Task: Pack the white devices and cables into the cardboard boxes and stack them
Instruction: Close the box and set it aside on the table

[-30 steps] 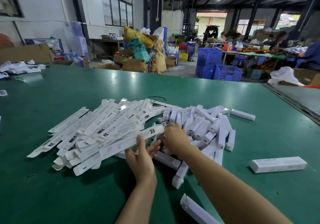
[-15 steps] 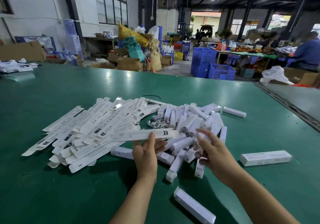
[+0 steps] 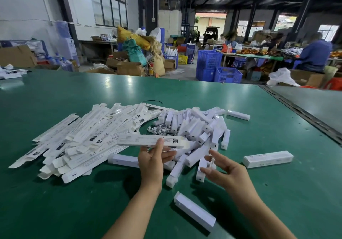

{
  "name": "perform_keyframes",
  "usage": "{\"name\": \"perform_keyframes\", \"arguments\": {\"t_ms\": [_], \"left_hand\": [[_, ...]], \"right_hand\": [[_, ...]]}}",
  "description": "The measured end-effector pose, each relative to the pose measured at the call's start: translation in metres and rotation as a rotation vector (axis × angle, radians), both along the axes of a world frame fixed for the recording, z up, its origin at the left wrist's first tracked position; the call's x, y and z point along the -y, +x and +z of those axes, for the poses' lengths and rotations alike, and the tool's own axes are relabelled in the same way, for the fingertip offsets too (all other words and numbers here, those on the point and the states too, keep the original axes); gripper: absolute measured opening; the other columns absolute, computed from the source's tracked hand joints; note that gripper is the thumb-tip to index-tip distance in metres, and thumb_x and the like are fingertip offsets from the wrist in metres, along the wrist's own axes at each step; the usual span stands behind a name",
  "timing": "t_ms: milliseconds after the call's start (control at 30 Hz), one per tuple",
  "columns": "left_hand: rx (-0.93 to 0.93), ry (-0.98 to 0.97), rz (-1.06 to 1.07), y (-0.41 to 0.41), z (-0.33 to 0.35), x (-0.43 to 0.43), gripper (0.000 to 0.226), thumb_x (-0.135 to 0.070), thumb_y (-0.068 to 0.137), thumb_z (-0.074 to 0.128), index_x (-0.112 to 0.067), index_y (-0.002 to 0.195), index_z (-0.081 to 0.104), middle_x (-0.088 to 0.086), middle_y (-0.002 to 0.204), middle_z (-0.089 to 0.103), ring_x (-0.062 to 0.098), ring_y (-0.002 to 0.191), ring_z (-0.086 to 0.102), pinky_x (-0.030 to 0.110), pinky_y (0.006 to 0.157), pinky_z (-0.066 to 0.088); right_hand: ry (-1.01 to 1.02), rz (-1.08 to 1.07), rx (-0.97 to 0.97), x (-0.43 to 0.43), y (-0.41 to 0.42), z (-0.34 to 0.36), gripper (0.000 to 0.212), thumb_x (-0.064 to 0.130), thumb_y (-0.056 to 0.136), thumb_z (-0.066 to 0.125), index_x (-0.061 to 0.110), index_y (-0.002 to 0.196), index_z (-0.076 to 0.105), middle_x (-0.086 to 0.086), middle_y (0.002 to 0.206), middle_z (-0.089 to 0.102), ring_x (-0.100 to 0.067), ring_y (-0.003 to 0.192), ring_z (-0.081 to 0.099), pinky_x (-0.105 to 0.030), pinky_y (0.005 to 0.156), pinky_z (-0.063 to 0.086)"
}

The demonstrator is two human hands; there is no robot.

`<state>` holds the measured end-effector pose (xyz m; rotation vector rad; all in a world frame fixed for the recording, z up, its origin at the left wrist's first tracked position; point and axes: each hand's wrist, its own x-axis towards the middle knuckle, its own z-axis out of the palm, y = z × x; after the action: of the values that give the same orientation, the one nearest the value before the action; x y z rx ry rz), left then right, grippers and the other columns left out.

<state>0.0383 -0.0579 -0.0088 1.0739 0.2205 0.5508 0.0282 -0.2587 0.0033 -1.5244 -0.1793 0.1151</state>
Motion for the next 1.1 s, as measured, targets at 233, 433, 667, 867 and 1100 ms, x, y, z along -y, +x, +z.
{"name": "perform_keyframes", "arguments": {"t_ms": [233, 433, 667, 867, 1100], "left_hand": [[0.004, -0.029, -0.051, -0.008, 0.004, 0.009, 0.015, -0.024, 0.098, 0.06, -0.009, 0.099, 0.065, 0.021, 0.084, 0.075, 0.033, 0.071, 0.075, 0.029, 0.058, 0.058], [0.035, -0.003, -0.105, -0.015, 0.008, 0.016, 0.015, -0.025, 0.098, 0.06, -0.011, 0.101, 0.065, 0.019, 0.084, 0.076, 0.033, 0.071, 0.075, 0.03, 0.06, 0.059], [0.036, -0.003, -0.135, -0.016, 0.009, 0.019, 0.021, -0.026, 0.097, 0.059, -0.007, 0.105, 0.062, 0.021, 0.084, 0.075, 0.032, 0.067, 0.074, 0.029, 0.059, 0.058], [0.023, 0.015, -0.15, -0.017, 0.009, 0.019, 0.019, -0.026, 0.099, 0.058, -0.008, 0.102, 0.063, 0.019, 0.083, 0.075, 0.03, 0.068, 0.074, 0.029, 0.059, 0.058], [-0.023, 0.055, -0.153, -0.017, 0.008, 0.018, 0.025, -0.022, 0.098, 0.06, -0.001, 0.111, 0.062, 0.018, 0.083, 0.076, 0.031, 0.068, 0.074, 0.025, 0.058, 0.057]], "right_hand": [[-0.001, -0.044, 0.005, -0.006, -0.003, -0.002, 0.065, -0.003, 0.076, 0.076, 0.025, 0.13, 0.053, 0.01, 0.107, 0.074, -0.02, 0.102, 0.071, -0.025, 0.077, 0.058], [-0.013, -0.073, 0.015, -0.007, 0.002, -0.011, 0.046, -0.004, 0.084, 0.07, 0.019, 0.121, 0.057, 0.005, 0.105, 0.075, -0.014, 0.099, 0.072, -0.032, 0.09, 0.055], [0.002, -0.078, -0.018, -0.008, 0.003, -0.016, 0.032, 0.001, 0.087, 0.067, 0.025, 0.109, 0.066, -0.018, 0.088, 0.07, -0.024, 0.079, 0.074, -0.028, 0.064, 0.059], [-0.556, -0.145, 0.315, -0.008, -0.002, -0.01, 0.032, 0.028, 0.095, 0.06, 0.02, 0.126, 0.061, 0.011, 0.115, 0.05, 0.008, 0.099, 0.055, -0.012, 0.084, 0.046], [-0.351, -0.291, 0.362, -0.011, -0.009, -0.002, 0.034, 0.02, 0.086, 0.072, 0.036, 0.115, 0.064, 0.011, 0.095, 0.069, -0.003, 0.084, 0.067, -0.02, 0.078, 0.053]]}}
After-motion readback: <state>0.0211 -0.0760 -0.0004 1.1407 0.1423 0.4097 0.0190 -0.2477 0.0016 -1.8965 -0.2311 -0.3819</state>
